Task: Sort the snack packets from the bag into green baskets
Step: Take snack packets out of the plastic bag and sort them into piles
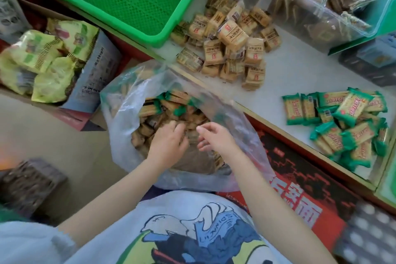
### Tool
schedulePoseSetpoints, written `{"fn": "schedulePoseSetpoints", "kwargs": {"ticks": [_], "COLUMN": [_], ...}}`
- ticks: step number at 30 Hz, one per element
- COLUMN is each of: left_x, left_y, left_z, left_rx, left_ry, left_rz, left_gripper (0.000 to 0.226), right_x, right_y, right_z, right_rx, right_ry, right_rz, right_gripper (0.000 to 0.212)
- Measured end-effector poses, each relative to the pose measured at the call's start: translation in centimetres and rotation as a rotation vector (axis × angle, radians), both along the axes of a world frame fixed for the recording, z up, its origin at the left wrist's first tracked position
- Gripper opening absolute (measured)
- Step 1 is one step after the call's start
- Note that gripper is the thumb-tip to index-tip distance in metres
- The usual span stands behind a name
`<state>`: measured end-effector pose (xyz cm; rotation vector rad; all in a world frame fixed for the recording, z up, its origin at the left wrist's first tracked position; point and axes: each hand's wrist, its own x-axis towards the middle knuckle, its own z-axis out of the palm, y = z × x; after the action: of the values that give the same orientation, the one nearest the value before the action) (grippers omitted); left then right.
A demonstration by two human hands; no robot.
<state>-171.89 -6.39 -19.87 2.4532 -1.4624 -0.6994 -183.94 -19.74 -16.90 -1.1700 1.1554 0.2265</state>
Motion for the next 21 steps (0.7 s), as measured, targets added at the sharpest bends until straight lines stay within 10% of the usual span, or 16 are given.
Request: {"fn": "schedulePoseSetpoints", "kwargs": {"ticks": [6,21], "left_x": [-2.1,-3.6], "left_y": [11.8,15.6], "left_z": [-3.7,-5.7], "left_rx": [0.534,0.203], "left_ry": [0.175,-0.017], "left_rz": [-0.216,-0.097], "left_gripper": [0.083,0.065], "right_x": [-1.5,-1.1], "right_y": [7.4,12.1], "right_z": [-8.4,-12.1], "right_rx": [-0.021,0.031], "right_ry": [0.219,0.282], "right_rz": [0.41,0.566], "right_gripper": [0.032,0.068]}}
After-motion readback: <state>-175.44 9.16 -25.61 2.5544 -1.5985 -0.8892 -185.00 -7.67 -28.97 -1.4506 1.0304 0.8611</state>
